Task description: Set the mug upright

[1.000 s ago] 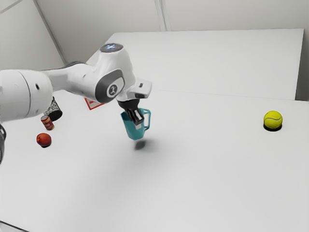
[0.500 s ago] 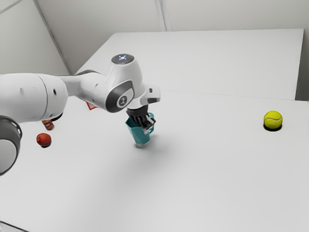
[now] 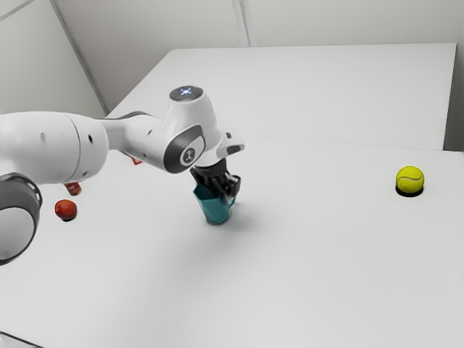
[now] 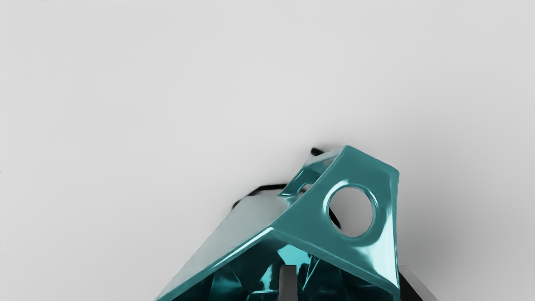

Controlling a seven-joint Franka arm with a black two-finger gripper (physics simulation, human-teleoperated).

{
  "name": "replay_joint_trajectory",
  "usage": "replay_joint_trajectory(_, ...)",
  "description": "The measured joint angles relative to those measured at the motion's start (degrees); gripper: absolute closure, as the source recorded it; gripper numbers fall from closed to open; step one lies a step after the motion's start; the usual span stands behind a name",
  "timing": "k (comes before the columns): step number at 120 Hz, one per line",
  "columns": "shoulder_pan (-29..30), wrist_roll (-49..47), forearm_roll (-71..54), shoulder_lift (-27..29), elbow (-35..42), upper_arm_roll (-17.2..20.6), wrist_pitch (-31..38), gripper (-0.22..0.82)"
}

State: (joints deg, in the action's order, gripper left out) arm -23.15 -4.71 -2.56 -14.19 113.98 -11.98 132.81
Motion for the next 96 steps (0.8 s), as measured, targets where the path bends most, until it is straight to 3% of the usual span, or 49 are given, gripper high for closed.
replay_joint_trajectory(15,0.0,-1.1,0.1,1.8,-0.3,-0.3,0.1,0.22)
replay_joint_trajectory(34,1.5,-1.6,0.0,6.5,-0.7,1.6,-2.2,0.10)
replay_joint_trajectory(42,6.8,-1.2,0.0,9.0,-2.3,7.1,-5.1,0.08)
replay_joint_trajectory(49,8.9,-0.7,0.0,9.9,-7.2,9.1,-9.3,0.06)
replay_joint_trajectory(71,12.7,2.5,0.9,6.4,-24.1,10.5,-23.7,0.02)
replay_joint_trajectory(96,16.4,6.7,4.4,8.2,-26.8,10.8,-32.5,0.01)
